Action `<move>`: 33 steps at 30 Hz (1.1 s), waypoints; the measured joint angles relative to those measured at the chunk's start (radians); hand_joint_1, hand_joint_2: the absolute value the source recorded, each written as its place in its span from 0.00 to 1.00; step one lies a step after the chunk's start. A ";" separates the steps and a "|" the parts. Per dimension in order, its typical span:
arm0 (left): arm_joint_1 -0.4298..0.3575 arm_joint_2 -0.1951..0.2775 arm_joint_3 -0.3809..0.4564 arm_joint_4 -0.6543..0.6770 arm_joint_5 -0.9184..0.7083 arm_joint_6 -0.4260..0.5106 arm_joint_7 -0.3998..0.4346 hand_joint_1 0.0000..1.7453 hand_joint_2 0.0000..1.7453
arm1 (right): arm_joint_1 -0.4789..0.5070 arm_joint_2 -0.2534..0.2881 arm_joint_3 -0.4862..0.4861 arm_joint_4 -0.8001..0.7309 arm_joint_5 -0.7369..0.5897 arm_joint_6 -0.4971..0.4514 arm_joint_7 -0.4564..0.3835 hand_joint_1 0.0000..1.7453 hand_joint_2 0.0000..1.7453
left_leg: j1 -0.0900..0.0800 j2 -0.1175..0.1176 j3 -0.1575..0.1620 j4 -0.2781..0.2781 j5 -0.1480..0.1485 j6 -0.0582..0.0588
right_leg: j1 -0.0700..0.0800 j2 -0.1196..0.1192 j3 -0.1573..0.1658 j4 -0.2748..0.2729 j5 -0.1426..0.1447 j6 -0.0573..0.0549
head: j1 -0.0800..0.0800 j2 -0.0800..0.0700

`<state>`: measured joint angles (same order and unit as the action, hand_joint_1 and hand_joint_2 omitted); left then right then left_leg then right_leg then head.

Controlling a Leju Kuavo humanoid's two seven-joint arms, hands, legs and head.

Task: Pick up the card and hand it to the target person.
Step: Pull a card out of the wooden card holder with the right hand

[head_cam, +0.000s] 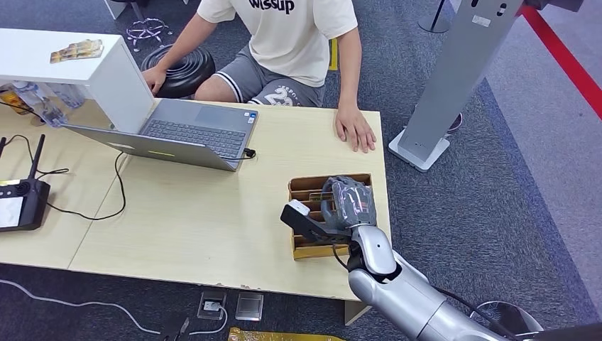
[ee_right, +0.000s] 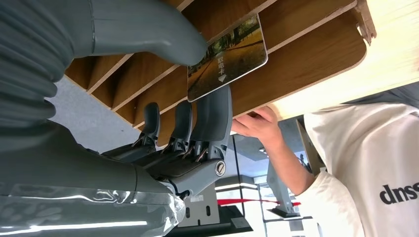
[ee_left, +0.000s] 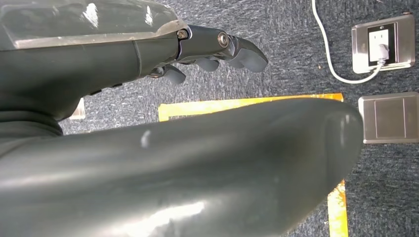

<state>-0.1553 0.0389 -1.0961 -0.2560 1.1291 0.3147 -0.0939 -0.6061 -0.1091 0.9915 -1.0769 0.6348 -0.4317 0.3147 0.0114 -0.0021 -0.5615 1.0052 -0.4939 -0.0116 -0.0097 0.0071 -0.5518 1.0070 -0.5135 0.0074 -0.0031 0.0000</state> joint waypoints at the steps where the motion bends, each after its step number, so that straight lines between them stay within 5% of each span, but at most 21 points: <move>1: 0.000 0.000 0.000 0.000 -0.001 0.000 0.000 0.00 0.00 | 0.000 0.000 0.000 0.000 0.000 0.000 0.000 0.61 1.00 | 0.000 0.000 0.000 0.000 0.000 0.000 | 0.000 0.000 0.000 0.000 0.000 0.000 | 0.000 0.000; 5: 0.000 0.000 0.000 0.000 -0.002 0.000 0.000 0.00 0.00 | 0.000 0.000 0.000 0.000 0.000 0.000 0.000 0.74 1.00 | 0.000 0.000 0.000 0.000 0.000 0.000 | 0.000 0.000 0.000 0.000 0.000 0.000 | 0.000 0.000; 14: 0.000 0.000 0.000 0.000 -0.006 0.000 0.001 0.00 0.00 | 0.000 0.000 -0.001 0.000 0.002 0.000 0.000 0.86 1.00 | 0.000 0.000 0.000 0.000 0.000 0.000 | 0.000 0.000 0.000 0.000 0.000 0.000 | 0.000 0.000; 28: -0.001 0.000 0.000 0.000 -0.022 0.003 0.004 0.00 0.00 | -0.003 -0.001 -0.010 -0.004 -0.047 0.004 -0.012 0.87 1.00 | 0.000 0.000 0.000 0.000 0.000 0.000 | 0.000 0.000 0.000 0.000 0.000 0.000 | 0.000 0.000; 33: 0.000 0.003 0.000 0.000 -0.019 0.006 0.004 0.00 0.00 | -0.015 -0.017 -0.026 -0.057 -0.145 0.076 0.015 0.87 1.00 | 0.000 0.000 0.000 0.000 0.000 0.000 | 0.000 0.000 0.000 0.000 0.000 0.000 | 0.000 0.000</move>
<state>-0.1549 0.0415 -1.0961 -0.2560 1.1101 0.3210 -0.0898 -0.6212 -0.1260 0.9655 -1.1342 0.4897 -0.3555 0.3299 0.0114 -0.0020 -0.5614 1.0053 -0.4938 -0.0117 -0.0097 0.0072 -0.5518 1.0070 -0.5135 0.0074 -0.0032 0.0000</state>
